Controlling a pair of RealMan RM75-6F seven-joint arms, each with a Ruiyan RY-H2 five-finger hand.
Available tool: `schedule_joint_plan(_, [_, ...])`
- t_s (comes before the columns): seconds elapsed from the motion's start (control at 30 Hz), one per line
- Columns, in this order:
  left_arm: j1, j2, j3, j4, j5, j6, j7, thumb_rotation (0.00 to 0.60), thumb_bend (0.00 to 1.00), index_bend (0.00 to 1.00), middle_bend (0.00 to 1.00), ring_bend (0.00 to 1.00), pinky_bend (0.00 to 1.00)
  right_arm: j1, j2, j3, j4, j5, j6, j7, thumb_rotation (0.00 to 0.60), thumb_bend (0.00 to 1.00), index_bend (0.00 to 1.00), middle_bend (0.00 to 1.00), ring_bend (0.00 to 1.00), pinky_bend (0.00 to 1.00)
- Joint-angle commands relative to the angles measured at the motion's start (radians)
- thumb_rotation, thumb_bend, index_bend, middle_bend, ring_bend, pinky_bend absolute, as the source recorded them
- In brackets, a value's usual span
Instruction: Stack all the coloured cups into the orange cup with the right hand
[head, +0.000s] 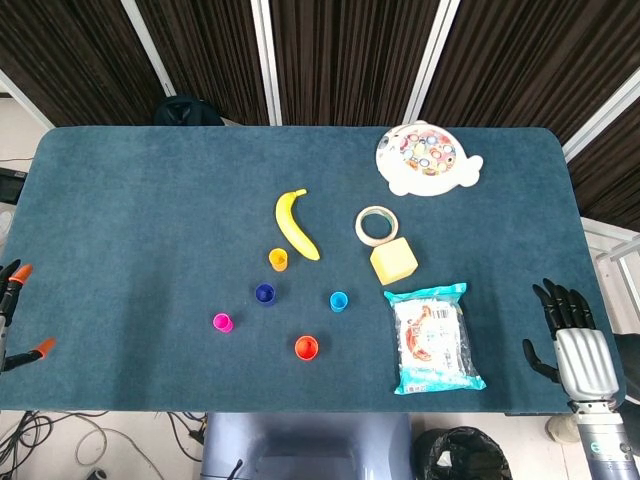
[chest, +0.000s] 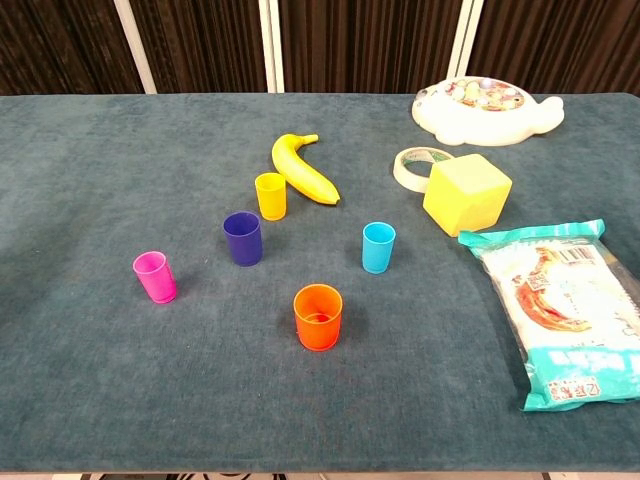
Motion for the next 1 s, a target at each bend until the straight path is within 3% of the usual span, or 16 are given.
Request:
schedule_joint_plan(0.03, [0.001, 0.002, -0.002, -0.001, -0.005, 0.001, -0.002, 0.600, 0.00, 0.00, 0.00, 0.00, 0.05, 0.006, 0.003, -0.007, -0.008, -0.002, -0.018, 0.007, 0.600, 0.46, 0.00, 0.00, 0.00, 0.04])
schedule_joint_plan(0.27, [0.004, 0.003, -0.008, -0.002, -0.009, 0.009, -0.001, 0.600, 0.00, 0.00, 0.00, 0.00, 0.05, 0.111, 0.037, 0.030, -0.004, -0.015, -0.139, -0.090, 0.600, 0.44, 0.00, 0.00, 0.00, 0.03])
schedule_joint_plan(0.67, [0.005, -0.002, -0.006, -0.005, -0.004, 0.011, 0.005, 0.600, 0.00, 0.00, 0.00, 0.00, 0.05, 0.455, 0.179, 0.120, -0.204, 0.055, -0.657, 0.100, 0.600, 0.42, 0.00, 0.00, 0.00, 0.00])
schedule_joint_plan(1.0, [0.005, 0.002, -0.010, -0.003, -0.013, 0.008, -0.001, 0.600, 0.00, 0.00, 0.00, 0.00, 0.05, 0.646, 0.069, 0.199, -0.244, 0.206, -0.817, -0.067, 0.600, 0.33, 0.00, 0.00, 0.00, 0.00])
